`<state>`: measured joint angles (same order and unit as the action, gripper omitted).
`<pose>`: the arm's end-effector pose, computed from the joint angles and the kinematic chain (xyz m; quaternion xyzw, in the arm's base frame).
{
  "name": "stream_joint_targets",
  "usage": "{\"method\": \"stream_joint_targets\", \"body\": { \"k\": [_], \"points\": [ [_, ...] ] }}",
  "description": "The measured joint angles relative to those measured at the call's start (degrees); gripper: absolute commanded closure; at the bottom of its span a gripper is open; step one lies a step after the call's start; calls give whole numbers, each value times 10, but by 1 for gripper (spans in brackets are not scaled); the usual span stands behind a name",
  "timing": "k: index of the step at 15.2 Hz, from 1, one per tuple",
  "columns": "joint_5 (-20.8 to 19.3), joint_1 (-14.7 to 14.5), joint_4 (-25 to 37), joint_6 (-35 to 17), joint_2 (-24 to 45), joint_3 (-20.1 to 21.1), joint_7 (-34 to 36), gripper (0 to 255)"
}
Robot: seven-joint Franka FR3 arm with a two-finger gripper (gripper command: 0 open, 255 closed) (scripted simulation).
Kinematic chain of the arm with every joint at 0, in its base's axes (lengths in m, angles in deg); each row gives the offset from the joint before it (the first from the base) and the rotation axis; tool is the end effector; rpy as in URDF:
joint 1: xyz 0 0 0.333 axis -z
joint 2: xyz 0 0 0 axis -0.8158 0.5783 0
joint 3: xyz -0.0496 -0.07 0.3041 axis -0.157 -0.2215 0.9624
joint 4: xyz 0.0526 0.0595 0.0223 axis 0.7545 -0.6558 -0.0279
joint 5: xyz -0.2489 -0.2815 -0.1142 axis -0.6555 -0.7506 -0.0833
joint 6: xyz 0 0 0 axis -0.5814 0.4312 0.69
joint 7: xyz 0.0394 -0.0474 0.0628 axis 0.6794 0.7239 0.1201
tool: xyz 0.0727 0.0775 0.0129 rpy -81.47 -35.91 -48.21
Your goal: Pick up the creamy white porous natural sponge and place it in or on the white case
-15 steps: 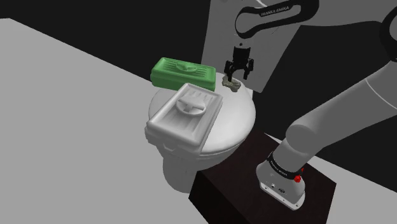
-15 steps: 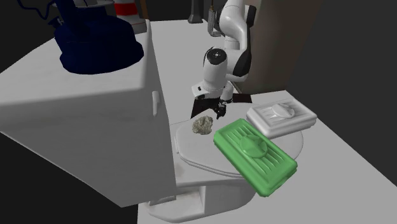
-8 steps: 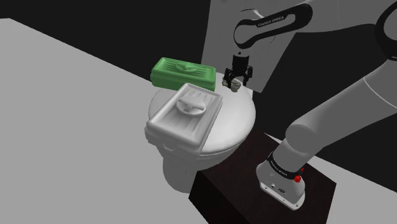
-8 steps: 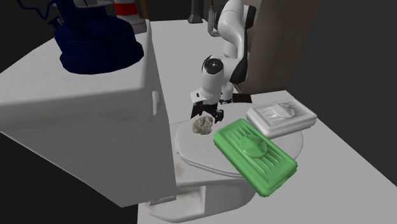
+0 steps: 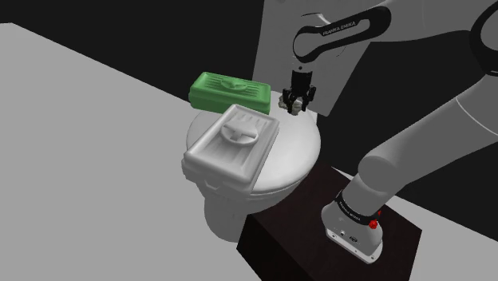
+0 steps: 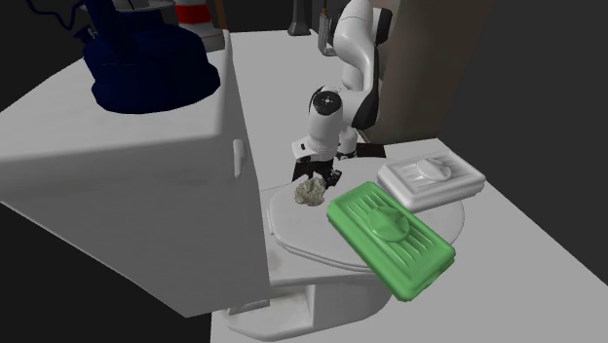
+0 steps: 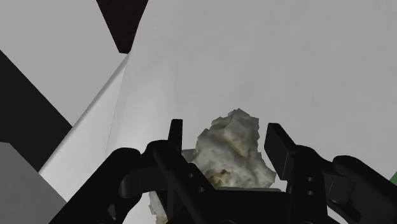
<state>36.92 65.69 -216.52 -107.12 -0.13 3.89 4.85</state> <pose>0.4159 -0.1030 0.4068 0.9704 -0.2167 -0.0992 0.0382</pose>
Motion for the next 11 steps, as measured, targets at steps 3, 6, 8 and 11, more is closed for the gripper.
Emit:
{"method": "stream_joint_targets", "body": {
  "k": [3,6,8,11],
  "points": [
    [0,0,0,0,0,0,0,255],
    [0,0,0,0,0,0,0,255],
    [0,0,0,0,0,0,0,255],
    [0,0,6,9,-3,0,0,255]
  ]
}}
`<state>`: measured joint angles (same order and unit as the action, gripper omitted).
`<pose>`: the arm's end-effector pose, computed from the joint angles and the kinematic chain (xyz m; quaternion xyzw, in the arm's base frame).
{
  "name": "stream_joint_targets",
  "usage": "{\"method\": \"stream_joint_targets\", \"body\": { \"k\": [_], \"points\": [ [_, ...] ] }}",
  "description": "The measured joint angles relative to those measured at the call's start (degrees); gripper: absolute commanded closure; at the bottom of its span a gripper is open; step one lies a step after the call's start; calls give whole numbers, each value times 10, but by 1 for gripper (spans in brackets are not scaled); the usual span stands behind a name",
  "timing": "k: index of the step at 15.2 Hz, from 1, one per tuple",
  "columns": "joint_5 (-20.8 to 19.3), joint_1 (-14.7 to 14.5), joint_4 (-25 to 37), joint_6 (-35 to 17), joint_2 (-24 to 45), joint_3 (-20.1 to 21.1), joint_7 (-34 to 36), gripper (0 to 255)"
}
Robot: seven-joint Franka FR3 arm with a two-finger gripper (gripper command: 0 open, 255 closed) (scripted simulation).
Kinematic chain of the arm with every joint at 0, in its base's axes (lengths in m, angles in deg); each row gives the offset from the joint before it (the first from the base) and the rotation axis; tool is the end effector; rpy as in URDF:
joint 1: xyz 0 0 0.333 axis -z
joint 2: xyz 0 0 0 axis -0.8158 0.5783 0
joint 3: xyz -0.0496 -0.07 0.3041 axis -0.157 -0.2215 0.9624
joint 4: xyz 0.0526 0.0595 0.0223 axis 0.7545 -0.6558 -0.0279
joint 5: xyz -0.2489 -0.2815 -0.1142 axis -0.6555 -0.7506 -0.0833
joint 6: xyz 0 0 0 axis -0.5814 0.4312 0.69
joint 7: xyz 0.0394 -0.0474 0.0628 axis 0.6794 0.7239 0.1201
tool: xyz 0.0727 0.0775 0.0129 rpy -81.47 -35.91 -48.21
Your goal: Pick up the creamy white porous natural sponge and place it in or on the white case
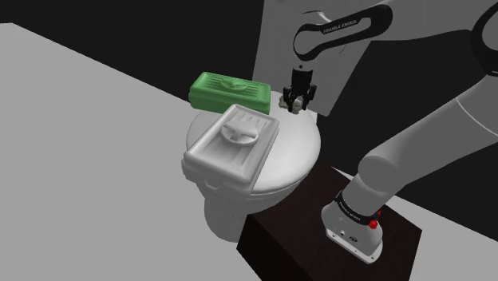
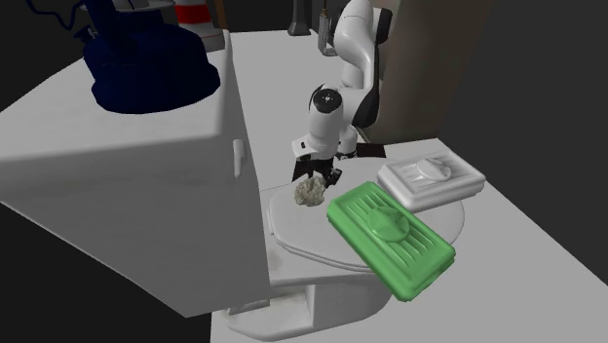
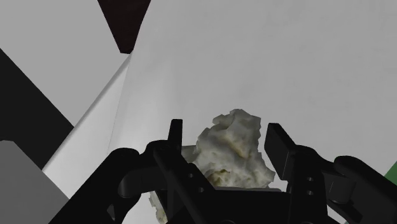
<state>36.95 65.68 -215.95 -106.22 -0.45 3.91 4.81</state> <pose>0.4161 -0.1029 0.4125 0.9704 -0.2168 -0.0993 0.0383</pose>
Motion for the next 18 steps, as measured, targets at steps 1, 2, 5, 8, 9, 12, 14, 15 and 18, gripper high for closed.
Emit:
{"method": "stream_joint_targets", "body": {
  "k": [1,2,5,8,9,12,14,15,18],
  "points": [
    [1,-1,5,8,-3,1,1,255],
    [1,0,11,16,-5,1,0,255],
    [2,-1,26,39,-13,2,-1,255],
    [2,0,41,63,-22,1,-4,255],
    [2,0,46,70,-24,1,-5,255],
    [2,-1,64,92,-29,2,-6,255],
    [3,-1,80,110,-31,3,-6,255],
    [3,-1,87,119,-32,2,-7,255],
    [3,-1,108,141,-34,2,-10,255]
  ]
}}
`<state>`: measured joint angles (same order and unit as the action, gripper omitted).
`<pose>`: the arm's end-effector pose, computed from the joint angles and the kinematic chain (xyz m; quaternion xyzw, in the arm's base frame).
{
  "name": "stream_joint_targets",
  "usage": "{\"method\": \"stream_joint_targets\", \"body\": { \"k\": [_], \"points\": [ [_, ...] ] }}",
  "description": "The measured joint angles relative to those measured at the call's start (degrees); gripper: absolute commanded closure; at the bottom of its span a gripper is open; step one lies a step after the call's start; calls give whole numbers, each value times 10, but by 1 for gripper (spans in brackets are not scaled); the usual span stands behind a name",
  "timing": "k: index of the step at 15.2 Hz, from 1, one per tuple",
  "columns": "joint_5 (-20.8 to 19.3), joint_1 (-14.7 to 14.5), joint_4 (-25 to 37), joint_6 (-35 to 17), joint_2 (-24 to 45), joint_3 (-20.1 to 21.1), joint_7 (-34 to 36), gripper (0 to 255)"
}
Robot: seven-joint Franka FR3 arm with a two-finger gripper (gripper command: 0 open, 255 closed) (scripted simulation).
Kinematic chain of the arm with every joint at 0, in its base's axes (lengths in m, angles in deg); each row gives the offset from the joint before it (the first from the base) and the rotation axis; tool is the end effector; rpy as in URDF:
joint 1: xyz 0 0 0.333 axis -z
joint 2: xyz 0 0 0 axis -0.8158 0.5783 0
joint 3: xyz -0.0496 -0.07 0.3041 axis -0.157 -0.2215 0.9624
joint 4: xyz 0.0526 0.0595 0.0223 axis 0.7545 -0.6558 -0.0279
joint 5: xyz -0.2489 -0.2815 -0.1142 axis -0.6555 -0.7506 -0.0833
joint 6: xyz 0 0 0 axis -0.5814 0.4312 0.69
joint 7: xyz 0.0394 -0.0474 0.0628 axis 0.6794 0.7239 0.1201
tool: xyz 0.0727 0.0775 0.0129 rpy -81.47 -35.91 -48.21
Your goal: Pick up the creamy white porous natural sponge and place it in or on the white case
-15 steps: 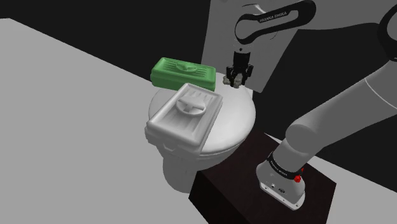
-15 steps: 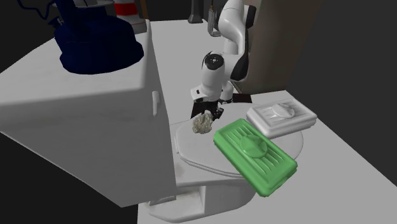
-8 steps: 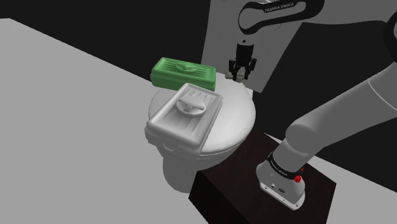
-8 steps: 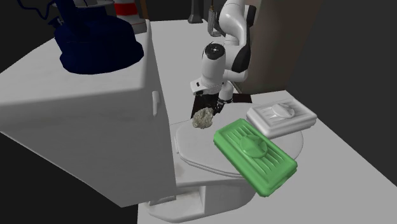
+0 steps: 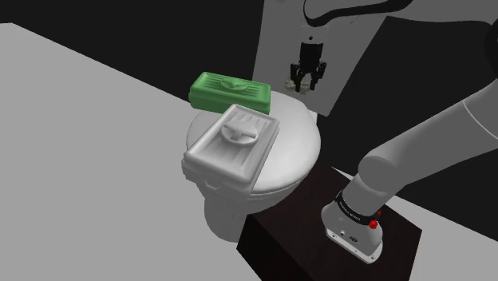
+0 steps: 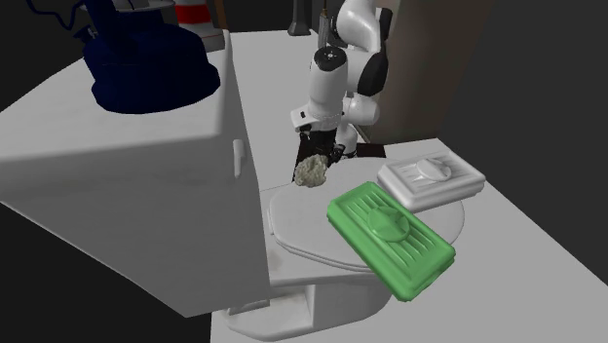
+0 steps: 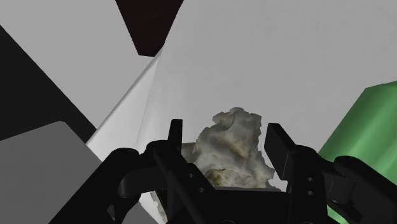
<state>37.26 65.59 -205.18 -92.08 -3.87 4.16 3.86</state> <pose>0.4159 -0.1031 0.5066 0.9704 -0.2167 -0.0991 0.0383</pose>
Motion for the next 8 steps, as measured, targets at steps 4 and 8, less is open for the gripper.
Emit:
{"method": "stream_joint_targets", "body": {
  "k": [4,8],
  "points": [
    [0,0,30,30,0,0,-3,255],
    [1,0,62,61,0,1,-4,255]
  ]
}}
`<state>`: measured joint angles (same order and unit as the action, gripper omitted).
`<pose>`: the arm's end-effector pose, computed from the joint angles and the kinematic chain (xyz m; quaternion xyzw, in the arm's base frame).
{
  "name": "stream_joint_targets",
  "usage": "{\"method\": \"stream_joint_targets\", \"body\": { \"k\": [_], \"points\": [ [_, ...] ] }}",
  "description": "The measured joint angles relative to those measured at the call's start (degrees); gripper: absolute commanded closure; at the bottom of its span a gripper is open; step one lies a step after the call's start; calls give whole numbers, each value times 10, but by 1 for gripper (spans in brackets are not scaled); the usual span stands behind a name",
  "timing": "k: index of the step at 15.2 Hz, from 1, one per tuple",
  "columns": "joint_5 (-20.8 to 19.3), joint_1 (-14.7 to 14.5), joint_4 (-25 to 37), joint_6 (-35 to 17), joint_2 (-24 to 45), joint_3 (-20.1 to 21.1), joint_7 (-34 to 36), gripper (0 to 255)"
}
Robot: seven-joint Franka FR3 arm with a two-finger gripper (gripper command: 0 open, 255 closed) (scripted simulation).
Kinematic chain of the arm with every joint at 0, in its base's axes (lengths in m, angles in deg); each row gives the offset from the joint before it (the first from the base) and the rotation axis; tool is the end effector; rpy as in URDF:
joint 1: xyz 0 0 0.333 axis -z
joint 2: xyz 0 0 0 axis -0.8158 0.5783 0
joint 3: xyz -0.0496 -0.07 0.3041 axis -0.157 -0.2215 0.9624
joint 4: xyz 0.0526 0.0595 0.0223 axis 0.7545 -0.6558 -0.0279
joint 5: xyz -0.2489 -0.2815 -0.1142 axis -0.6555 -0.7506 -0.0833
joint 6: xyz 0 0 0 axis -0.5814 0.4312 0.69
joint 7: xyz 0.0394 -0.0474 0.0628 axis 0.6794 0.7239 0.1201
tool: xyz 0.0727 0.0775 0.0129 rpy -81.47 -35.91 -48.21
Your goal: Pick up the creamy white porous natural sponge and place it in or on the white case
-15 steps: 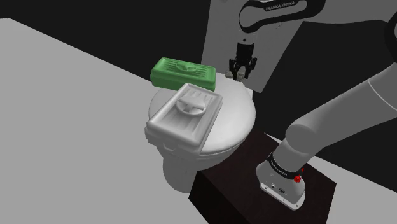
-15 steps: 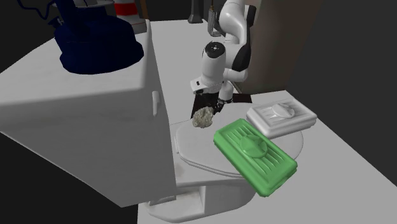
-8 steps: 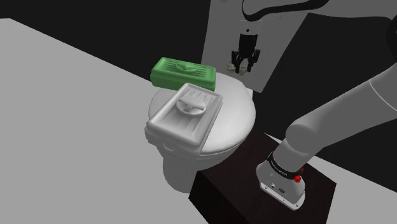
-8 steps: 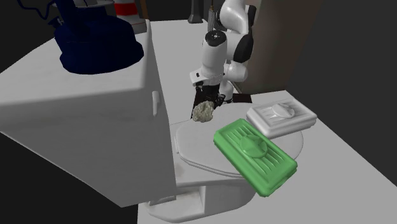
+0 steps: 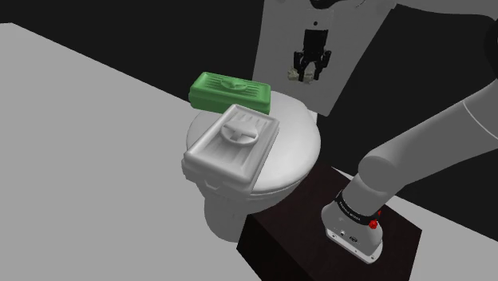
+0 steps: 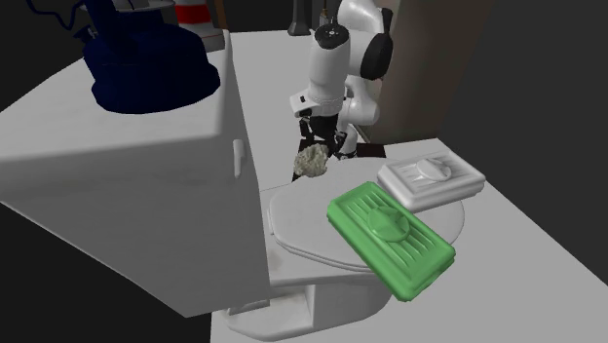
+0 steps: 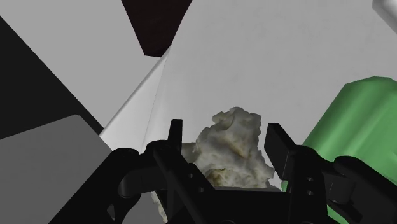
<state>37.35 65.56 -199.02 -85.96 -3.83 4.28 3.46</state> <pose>0.4170 -0.1032 0.5486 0.9704 -0.2167 -0.0992 0.0383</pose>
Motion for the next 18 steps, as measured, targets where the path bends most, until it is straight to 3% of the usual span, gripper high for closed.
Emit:
{"method": "stream_joint_targets", "body": {
  "k": [6,18],
  "points": [
    [3,-3,40,41,0,5,4,255],
    [81,-63,-6,71,-73,111,154,255]
  ]
}}
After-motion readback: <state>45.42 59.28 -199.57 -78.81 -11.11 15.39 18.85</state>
